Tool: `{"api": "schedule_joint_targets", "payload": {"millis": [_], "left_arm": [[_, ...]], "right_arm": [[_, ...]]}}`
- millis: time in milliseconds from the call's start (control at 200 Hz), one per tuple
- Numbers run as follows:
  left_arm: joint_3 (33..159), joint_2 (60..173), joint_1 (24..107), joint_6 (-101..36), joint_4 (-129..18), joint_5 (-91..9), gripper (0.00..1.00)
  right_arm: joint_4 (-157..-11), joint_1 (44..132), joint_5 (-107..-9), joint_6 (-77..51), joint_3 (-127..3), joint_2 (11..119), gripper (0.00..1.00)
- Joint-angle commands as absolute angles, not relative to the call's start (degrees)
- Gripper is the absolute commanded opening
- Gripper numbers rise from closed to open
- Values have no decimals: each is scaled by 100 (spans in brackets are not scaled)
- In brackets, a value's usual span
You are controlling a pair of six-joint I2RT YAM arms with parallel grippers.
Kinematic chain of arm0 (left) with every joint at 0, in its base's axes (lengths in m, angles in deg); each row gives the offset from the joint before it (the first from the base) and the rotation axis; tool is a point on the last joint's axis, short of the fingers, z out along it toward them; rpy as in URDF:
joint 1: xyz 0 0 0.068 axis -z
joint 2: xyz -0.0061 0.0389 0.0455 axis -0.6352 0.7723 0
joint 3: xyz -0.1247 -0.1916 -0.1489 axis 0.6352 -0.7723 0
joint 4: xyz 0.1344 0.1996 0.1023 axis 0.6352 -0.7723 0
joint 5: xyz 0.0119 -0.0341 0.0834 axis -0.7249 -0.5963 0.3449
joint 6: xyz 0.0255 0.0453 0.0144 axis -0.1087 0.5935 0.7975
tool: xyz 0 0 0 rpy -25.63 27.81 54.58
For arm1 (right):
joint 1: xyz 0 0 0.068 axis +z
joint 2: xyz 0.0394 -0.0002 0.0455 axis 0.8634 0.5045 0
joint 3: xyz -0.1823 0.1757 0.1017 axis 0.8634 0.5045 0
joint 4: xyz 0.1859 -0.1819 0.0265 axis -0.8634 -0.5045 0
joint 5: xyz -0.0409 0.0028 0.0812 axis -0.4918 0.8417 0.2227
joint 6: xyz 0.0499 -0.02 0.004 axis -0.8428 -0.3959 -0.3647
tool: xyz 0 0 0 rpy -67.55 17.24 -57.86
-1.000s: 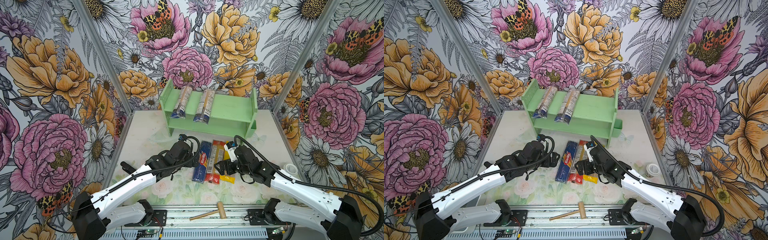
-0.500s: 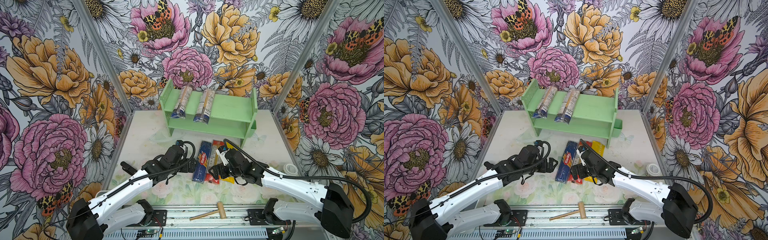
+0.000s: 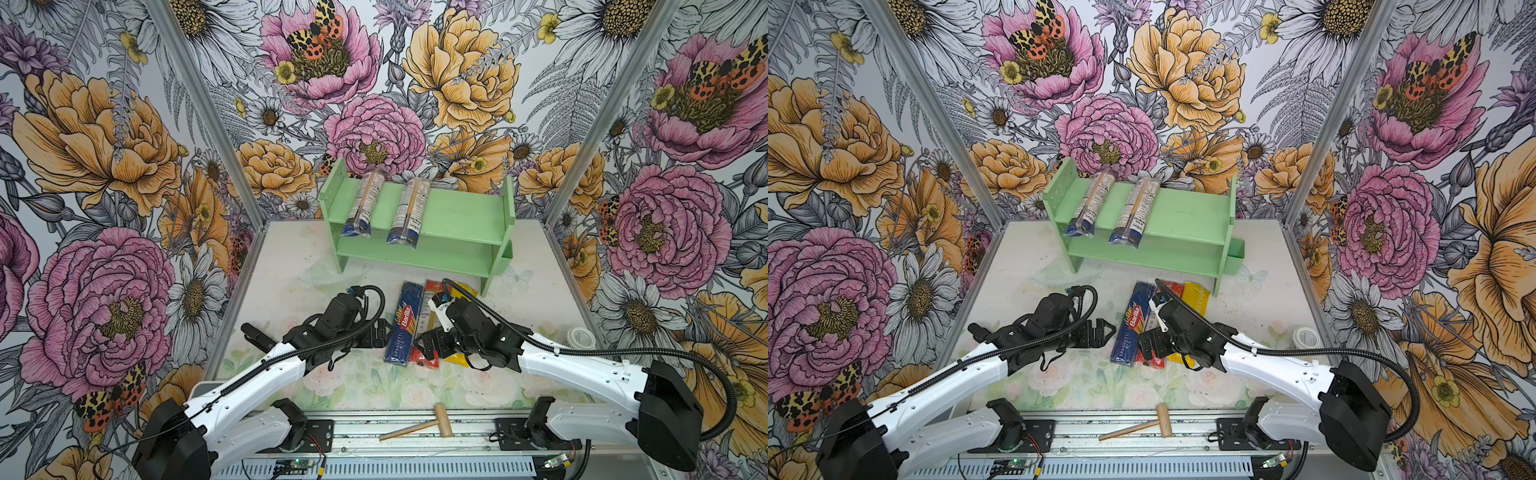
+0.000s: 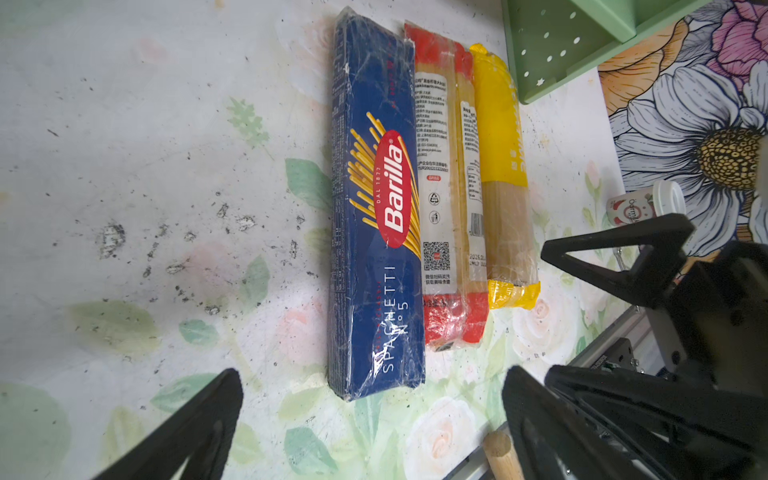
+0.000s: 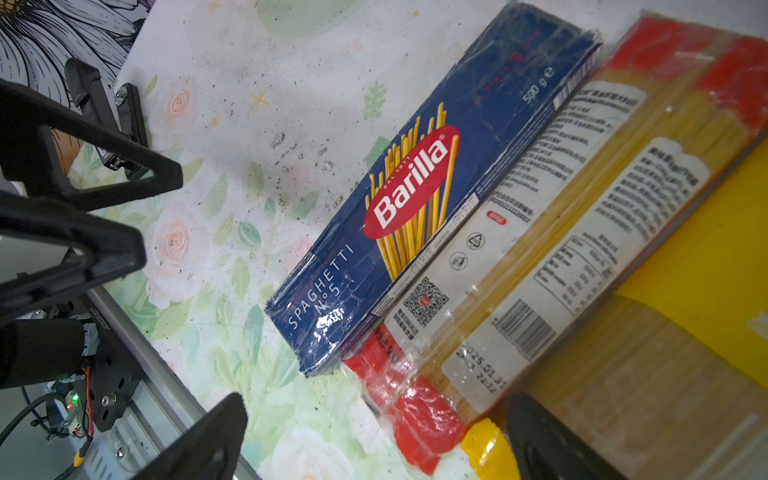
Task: Place and organize the pasta boxes and bags onto the shelf
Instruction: 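Move the right gripper over the blue Barilla box while the left gripper draws back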
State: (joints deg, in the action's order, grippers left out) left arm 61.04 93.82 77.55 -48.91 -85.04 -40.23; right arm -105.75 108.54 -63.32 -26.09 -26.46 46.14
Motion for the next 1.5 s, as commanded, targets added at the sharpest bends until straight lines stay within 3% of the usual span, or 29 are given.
{"api": "schedule_joint_targets", "payload": {"millis": [0, 691, 1496], "left_arm": [[5966, 9436, 7641, -5021, -8009, -4475, 99], [5291, 8818, 6817, -5199, -7777, -5196, 99], [4915, 8299, 6009, -5251, -7987, -5365, 99]], "right_arm": [[-10453, 10901, -6334, -2494, -2677, 4593, 100], [-10422, 11050, -6425, -2855, -3331, 5517, 100], [-10739, 11878, -7903, -4751, -4472, 7063, 99]]}}
